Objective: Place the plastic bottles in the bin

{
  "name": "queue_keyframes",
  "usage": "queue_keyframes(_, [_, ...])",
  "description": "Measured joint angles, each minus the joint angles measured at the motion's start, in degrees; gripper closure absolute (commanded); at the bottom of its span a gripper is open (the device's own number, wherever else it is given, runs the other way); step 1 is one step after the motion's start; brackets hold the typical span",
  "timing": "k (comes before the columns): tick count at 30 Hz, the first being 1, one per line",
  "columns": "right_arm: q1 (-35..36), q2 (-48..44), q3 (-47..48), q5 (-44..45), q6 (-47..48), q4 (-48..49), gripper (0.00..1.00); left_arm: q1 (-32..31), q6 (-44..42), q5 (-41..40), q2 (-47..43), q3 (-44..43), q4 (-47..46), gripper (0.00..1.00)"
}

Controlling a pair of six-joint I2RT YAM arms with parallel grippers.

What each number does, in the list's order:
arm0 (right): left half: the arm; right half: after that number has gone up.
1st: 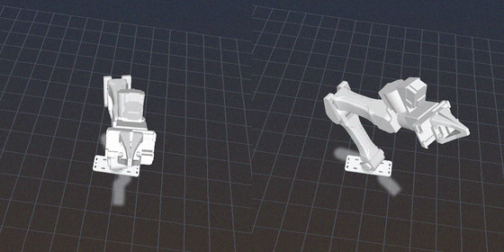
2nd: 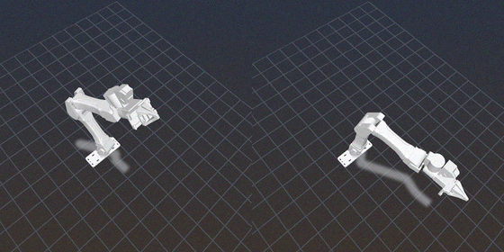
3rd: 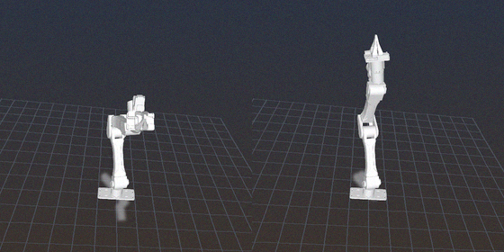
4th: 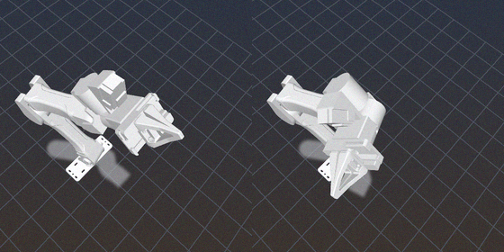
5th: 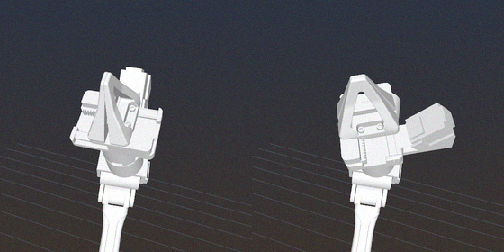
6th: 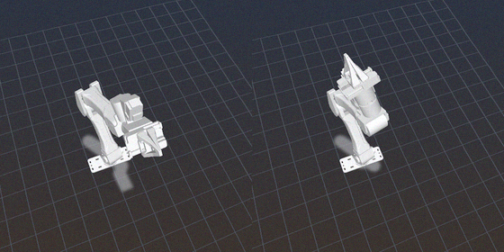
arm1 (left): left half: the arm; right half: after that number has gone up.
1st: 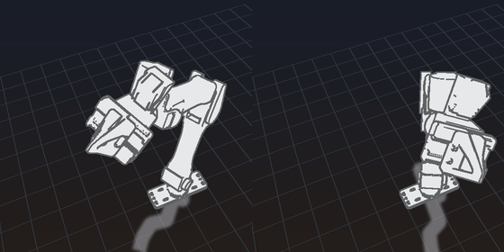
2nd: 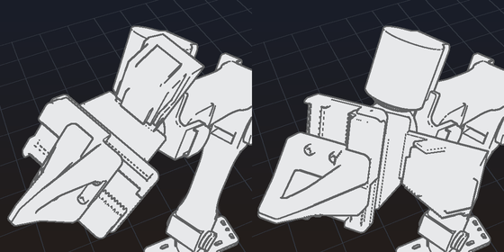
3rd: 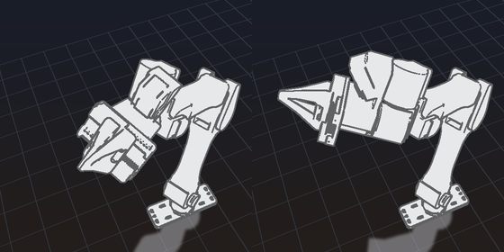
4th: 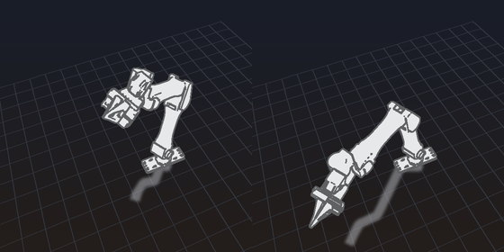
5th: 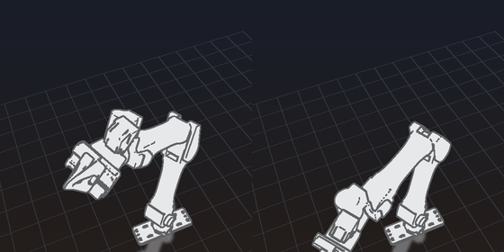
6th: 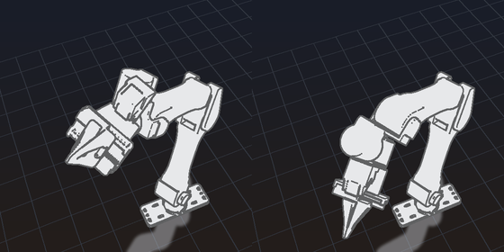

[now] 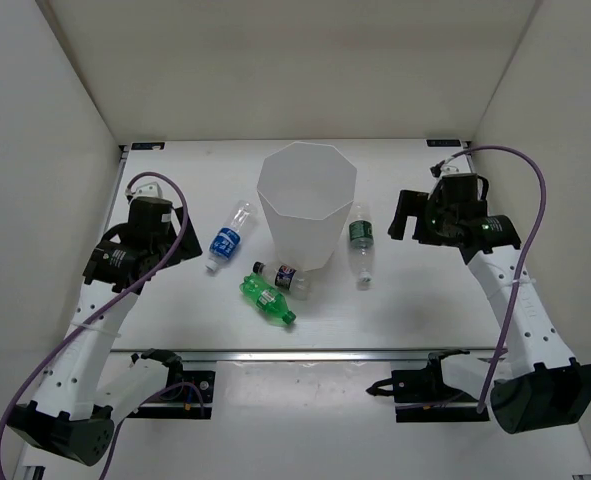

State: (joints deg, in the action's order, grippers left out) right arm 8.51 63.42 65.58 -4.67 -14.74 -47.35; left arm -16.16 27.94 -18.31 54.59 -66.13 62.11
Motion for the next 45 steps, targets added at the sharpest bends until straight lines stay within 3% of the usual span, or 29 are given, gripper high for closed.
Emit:
queue_keyframes(11, [8.9, 10.5, 4.0, 1.3, 3.0, 1.0, 0.01, 1.1, -2.1, -0.2, 0.2, 1.7, -2.5, 0.01])
queue_keyframes(27, [5.2, 27.4, -1.5, -0.2, 3.6, 23.6, 0.06, 1.8, -3.7, -0.1, -0.3, 5.3, -3.9, 0.02])
queue_keyframes(31, [7.3, 34.8, -1.0, 1.7, 3.5, 25.7, 0.16, 2.0, -3.8, 0.2, -0.3, 5.4, -3.9, 0.02])
queue_keyframes(35, [7.8, 38.7, -1.1, 1.8, 2.2, 26.4, 0.39, 2.1, -3.8, 0.2, -0.5, 5.4, -3.6, 0.01])
queue_keyframes(38, [6.8, 38.2, -2.4, 0.7, 0.5, 28.7, 0.52, 2.2, -3.8, 0.2, -0.9, 5.4, -3.4, 0.01])
queue_keyframes(45, [4.4, 32.2, -2.8, 0.0, -0.1, 28.2, 0.57, 2.2, -3.8, 0.3, -1.4, 5.4, -3.5, 0.02])
